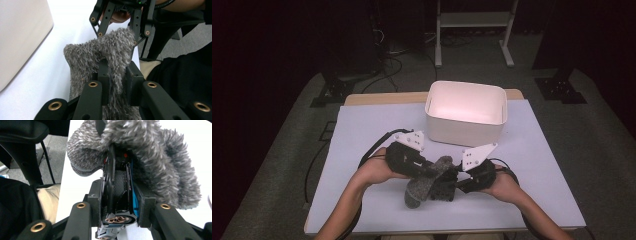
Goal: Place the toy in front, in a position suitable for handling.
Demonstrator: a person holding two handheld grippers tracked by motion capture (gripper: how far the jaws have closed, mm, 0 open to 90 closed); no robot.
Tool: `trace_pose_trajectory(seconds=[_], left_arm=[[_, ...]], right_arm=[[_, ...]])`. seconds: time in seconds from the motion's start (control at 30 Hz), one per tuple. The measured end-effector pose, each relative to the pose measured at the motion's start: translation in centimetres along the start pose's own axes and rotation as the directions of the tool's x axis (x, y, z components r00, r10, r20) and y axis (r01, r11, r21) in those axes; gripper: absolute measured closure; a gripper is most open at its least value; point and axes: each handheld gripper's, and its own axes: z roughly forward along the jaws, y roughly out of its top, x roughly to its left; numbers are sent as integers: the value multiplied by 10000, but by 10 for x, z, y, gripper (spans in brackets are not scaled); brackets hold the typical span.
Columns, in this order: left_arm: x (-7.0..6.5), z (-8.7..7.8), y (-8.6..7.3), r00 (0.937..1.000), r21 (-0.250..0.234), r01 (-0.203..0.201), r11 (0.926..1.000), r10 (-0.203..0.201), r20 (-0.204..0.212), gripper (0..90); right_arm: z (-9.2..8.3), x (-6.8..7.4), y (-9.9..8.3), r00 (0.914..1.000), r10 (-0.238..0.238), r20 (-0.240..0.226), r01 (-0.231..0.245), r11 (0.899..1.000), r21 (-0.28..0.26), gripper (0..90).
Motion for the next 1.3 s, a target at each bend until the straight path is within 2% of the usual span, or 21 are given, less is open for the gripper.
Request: trace_pose_trajectory(seconds=[0.1, 0.33, 0.47, 0.6, 0.63, 0.73, 0.83, 0.97, 1.17, 1.3], left_arm=[[1, -1, -5, 10000, -50, 35, 10000, -36, -49, 776], [4, 3, -18, 9991, -157, 421, 9990, -420, 112, 774], [5, 7, -18, 9992, -138, 366, 9992, -364, 175, 772], [5, 20, -17, 9994, 427, 294, 9987, -301, 145, 773], [6, 27, -19, 9995, 713, 285, 9970, -294, 112, 773], [8, 43, -23, 9984, 846, 396, 9956, -428, 372, 773], [10, 52, -25, 9971, 665, 501, 9965, -538, 548, 773], [11, 61, -23, 9969, 690, 525, 9962, -563, 552, 773], [9, 71, -19, 9984, 1232, 326, 9918, -381, 420, 773], [7, 76, -17, 9986, 1389, 278, 9899, -338, 415, 772]], right_arm=[[-1, 1, 1, 9998, -148, 93, 146, 9998, 161, 626], [-4, 1, 0, 9999, -112, 116, 106, 9988, 485, 623], [-6, 2, 2, 9994, -220, 269, 196, 9961, 858, 604], [-11, 4, 6, 9985, -369, 408, 331, 9954, 895, 582], [-12, 4, 7, 9986, -377, 365, 343, 9955, 887, 621], [-15, 7, 7, 9955, -746, 584, 669, 9900, 1241, 630], [-20, 7, 1, 9962, -627, 612, 551, 9914, 1189, 629], [-27, 4, -11, 9972, -346, 666, 281, 9949, 965, 626], [-35, 4, -25, 9974, -128, 704, 69, 9964, 843, 622], [-40, 5, -34, 9974, -35, 724, -26, 9965, 839, 621]])
